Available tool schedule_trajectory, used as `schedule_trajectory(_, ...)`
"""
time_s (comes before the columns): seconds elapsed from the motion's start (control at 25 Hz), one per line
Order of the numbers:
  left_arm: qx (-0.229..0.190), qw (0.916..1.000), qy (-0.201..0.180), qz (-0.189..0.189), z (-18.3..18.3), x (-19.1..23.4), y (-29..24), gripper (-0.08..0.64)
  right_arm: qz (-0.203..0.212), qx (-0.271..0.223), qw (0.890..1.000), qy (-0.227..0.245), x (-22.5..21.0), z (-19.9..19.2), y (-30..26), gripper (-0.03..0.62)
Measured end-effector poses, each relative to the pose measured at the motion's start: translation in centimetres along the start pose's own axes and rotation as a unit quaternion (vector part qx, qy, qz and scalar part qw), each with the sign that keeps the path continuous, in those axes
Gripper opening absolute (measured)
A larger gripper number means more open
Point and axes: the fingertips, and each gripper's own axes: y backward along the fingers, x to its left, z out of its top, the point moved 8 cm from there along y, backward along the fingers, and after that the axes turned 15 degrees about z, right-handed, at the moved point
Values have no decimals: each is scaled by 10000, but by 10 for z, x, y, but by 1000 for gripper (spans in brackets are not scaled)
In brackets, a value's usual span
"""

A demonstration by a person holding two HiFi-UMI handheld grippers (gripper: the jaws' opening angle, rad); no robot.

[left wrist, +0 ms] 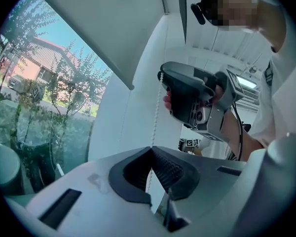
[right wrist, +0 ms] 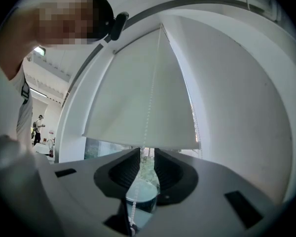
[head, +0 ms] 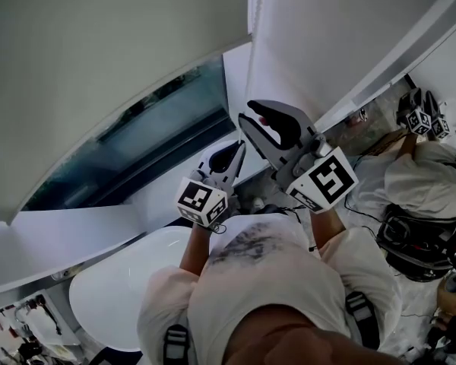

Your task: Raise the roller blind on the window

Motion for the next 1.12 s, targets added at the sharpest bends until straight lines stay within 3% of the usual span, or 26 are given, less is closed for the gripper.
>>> schedule_trajectory(0.16,-14,10000,-61,-19,-6,-12,7,8,18,-243,9996,165,6,17,9,137)
schedule_trajectory(0.32,7,10000,-34,11,-3,3,-3,8,130,-308,9992,230,-14,31,-11,137)
schedule_trajectory(0.48,9,10000,-38,8,-2,4,-7,8,267,-314,9990,170,-17,36,-14,72)
schedule_trajectory(0.84,-21,10000,-2,-10,-3,6,-4,8,70,-554,9984,41,-14,32,-12,61)
schedule_trajectory(1.12,218,9998,34,9,-19,11,-11,8,29,-446,9990,77,-17,13,-15,61)
